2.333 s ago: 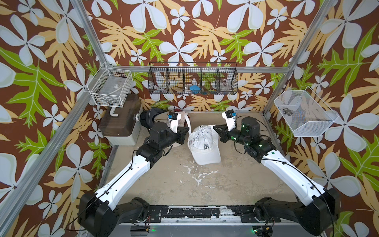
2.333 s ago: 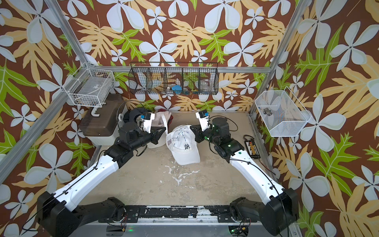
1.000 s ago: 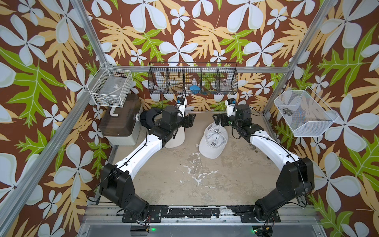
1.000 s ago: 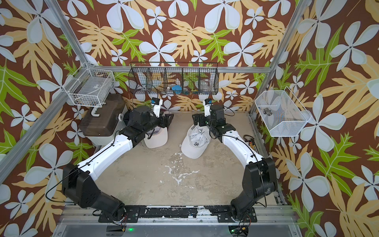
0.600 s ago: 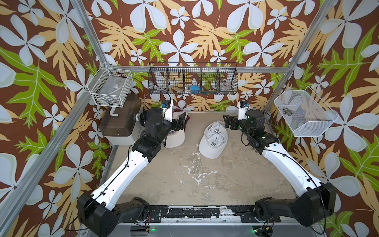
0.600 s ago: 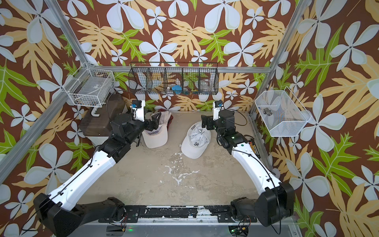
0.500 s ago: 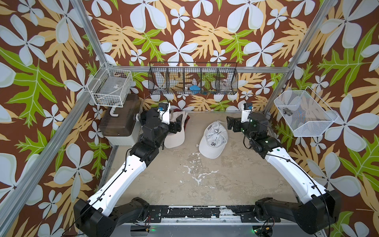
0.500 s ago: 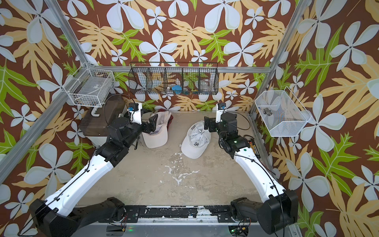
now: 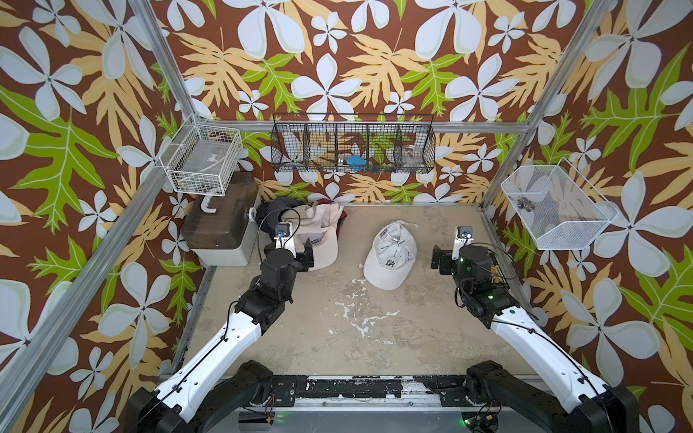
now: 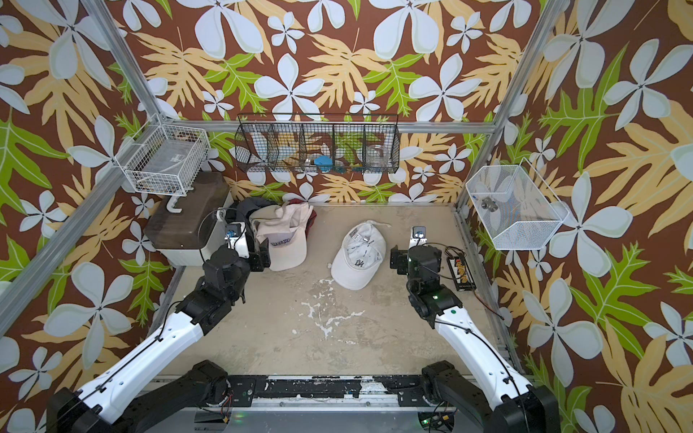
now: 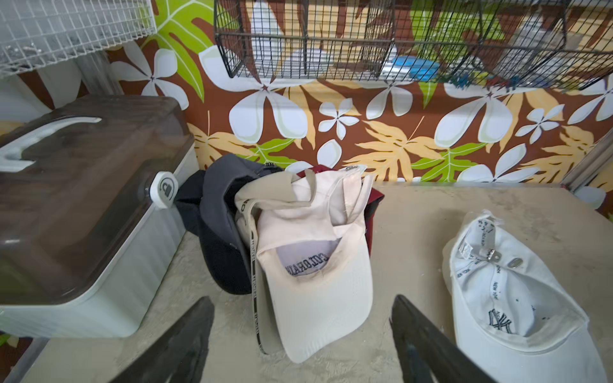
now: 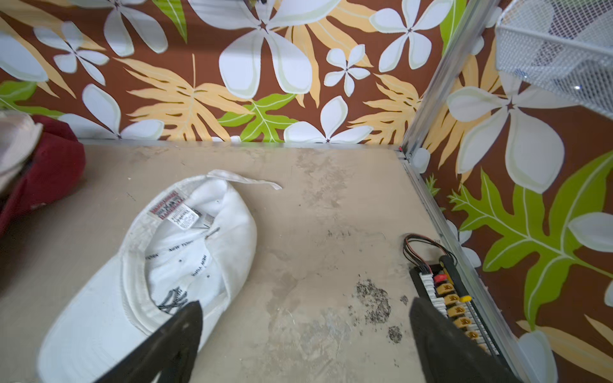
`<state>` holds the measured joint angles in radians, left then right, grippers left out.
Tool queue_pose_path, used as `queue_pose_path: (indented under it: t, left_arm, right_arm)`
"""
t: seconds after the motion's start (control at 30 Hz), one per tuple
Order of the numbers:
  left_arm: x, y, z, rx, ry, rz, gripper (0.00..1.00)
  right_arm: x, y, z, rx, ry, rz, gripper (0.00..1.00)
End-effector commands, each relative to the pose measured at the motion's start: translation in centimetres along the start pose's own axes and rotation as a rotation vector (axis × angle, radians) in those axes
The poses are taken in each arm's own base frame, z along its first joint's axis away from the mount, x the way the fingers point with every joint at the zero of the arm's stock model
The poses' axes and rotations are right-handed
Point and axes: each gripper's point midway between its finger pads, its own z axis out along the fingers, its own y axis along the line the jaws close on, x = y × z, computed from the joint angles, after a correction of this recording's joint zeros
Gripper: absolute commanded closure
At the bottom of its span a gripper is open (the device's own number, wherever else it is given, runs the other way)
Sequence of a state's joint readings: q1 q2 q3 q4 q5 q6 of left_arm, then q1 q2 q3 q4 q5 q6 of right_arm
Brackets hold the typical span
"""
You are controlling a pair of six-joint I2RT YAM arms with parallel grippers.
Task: Open the adjustable buckle of the baseball cap
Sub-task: Reset both arms
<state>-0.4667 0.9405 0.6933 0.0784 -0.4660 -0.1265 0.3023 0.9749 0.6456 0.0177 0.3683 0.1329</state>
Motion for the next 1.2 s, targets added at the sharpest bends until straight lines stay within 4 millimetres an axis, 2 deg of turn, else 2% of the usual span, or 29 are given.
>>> queue_pose_path:
  t: [0.0, 0.07, 0.23, 0.37, 0.53, 0.63, 0.83, 1.17]
  left_arm:
    - [1.2, 1.0, -0.3, -0.031, -0.028, -0.014, 0.16]
    - [2.6, 1.4, -0.5, -0.037, -0.025, -0.024, 0.16]
    - [4.3, 2.8, -0.7, -0.095, -0.012, -0.043, 0.16]
    - [6.2, 3.7, -0.7, -0.136, -0.001, -0.060, 0.16]
    - [7.9, 5.0, -1.3, -0.183, -0.005, -0.064, 0.18]
    - [8.4, 5.3, -1.6, -0.183, -0.028, -0.064, 0.01]
    - [10.4, 6.6, -1.5, -0.267, 0.002, -0.012, 0.00]
    - [11.7, 8.4, -1.7, -0.397, 0.006, 0.105, 0.00]
  right_arm:
    - [0.5, -0.4, -0.5, 0.008, -0.076, 0.001, 0.00]
    - [1.8, -0.6, -0.7, 0.009, -0.089, 0.006, 0.00]
    - [4.6, -1.7, -0.9, 0.055, -0.086, -0.005, 0.00]
    - [6.0, -2.0, -1.1, 0.063, -0.094, -0.006, 0.00]
    - [7.2, -2.4, -1.4, 0.079, -0.108, 0.003, 0.00]
    - [7.9, -2.3, -1.3, 0.072, -0.105, 0.000, 0.00]
    - [9.2, -2.4, -1.0, 0.080, -0.091, -0.015, 0.00]
    - [10.9, -2.4, -0.6, 0.086, -0.076, -0.022, 0.00]
